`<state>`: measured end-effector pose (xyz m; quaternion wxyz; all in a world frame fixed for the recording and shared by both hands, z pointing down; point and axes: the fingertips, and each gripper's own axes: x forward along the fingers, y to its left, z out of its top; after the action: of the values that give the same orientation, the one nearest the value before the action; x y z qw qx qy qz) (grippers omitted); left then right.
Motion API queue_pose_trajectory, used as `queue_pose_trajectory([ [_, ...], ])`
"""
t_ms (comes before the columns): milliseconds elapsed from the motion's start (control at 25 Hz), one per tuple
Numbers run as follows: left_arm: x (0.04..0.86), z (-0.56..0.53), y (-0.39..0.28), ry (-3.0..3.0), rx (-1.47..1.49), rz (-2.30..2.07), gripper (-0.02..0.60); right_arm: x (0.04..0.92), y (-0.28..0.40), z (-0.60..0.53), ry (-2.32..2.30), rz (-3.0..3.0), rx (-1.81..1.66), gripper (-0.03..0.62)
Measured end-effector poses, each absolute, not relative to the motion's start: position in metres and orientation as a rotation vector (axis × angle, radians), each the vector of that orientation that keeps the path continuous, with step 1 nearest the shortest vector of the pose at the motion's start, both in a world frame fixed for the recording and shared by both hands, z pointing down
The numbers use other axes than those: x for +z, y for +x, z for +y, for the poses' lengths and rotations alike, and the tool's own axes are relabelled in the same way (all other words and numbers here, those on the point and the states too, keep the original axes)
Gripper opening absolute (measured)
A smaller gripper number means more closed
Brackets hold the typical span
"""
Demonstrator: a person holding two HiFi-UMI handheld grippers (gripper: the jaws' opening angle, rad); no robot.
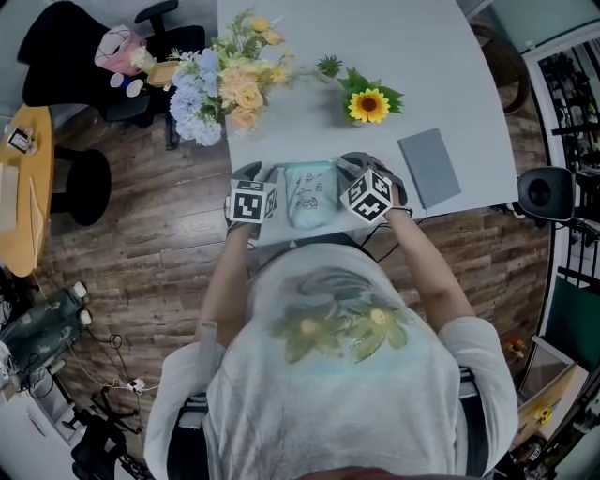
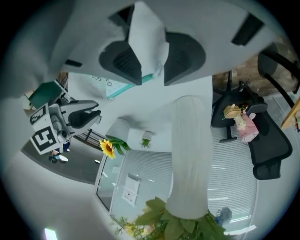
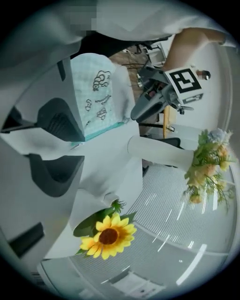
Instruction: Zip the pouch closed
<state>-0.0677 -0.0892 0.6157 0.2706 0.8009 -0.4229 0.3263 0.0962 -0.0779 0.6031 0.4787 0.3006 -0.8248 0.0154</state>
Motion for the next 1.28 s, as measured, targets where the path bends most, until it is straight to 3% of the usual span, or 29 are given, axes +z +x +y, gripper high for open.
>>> queue_pose_trajectory([
  [440,0.527,-0.078,-0.039,2.299,0.56,-1.305,0.13,0.531,0.084,-0.064,1.145,-2.243,0.304,0.085],
  [600,0.5,-0.066,-0.024,2.342,0.473,-1.301,0.126,0.511,0.077,-0.053,1.213,-2.292,0.303,0.047],
  [760,0.479,-0.052,-0.007,2.386,0.393,-1.256,0.101,0.485,0.07,-0.042,1.289,-2.34,0.287,0.018],
  [960,0.459,-0.038,0.003,2.439,0.351,-1.277,0.006,0.46,0.06,-0.029,1.317,-2.393,0.28,0.017],
  [1280,0.437,-0.014,0.013,2.484,0.334,-1.302,0.005,0.441,0.05,-0.008,1.31,-2.443,0.277,0.017],
])
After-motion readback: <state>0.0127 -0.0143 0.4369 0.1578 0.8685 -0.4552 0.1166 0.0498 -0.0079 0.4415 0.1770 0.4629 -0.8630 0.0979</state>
